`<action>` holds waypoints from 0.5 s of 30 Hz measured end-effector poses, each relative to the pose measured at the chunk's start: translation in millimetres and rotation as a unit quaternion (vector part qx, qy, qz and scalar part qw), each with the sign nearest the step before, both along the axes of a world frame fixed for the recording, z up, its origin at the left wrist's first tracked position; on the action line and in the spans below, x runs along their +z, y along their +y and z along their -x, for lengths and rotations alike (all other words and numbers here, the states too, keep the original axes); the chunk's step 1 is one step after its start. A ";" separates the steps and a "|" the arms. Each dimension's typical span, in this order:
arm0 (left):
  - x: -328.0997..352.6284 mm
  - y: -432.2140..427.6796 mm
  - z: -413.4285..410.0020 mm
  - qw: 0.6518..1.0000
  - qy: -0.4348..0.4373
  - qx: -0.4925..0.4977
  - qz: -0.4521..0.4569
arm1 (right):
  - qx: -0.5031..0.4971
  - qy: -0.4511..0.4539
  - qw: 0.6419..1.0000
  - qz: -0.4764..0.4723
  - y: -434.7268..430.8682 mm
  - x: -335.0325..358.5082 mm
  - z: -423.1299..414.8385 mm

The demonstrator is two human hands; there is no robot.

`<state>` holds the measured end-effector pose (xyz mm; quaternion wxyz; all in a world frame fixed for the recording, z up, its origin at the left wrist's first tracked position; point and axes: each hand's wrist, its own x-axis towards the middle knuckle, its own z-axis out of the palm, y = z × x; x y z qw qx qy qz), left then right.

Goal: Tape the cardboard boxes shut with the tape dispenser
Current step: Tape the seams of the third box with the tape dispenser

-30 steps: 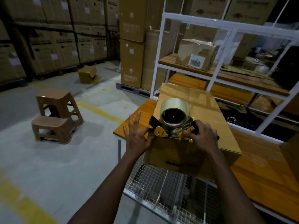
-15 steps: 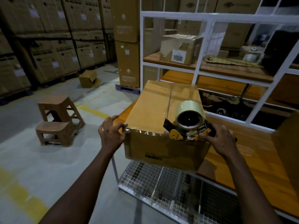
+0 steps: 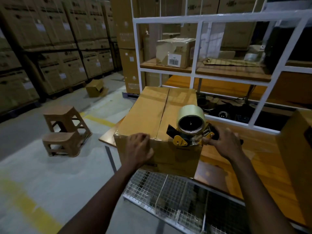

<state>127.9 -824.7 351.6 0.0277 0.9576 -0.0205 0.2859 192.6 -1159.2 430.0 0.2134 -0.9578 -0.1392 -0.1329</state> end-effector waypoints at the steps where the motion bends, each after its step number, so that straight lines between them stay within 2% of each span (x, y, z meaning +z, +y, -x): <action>1: -1.2 -16.6 -4.1 1.000 0.007 -0.018 -0.006 | 0.000 0.002 1.000 0.000 0.0 -0.6 -0.6; 5: -4.6 -53.4 -15.9 0.998 -0.014 -0.066 0.012 | 0.004 0.012 1.000 -0.006 0.4 2.3 0.8; 10: -4.9 -48.9 -22.8 0.998 -0.042 -0.048 0.018 | 0.025 0.052 0.998 -0.034 -10.2 -2.0 4.4; 15: -1.5 -42.4 -23.7 0.998 -0.057 -0.036 0.003 | -0.010 0.038 0.997 -0.070 -51.5 -7.0 6.4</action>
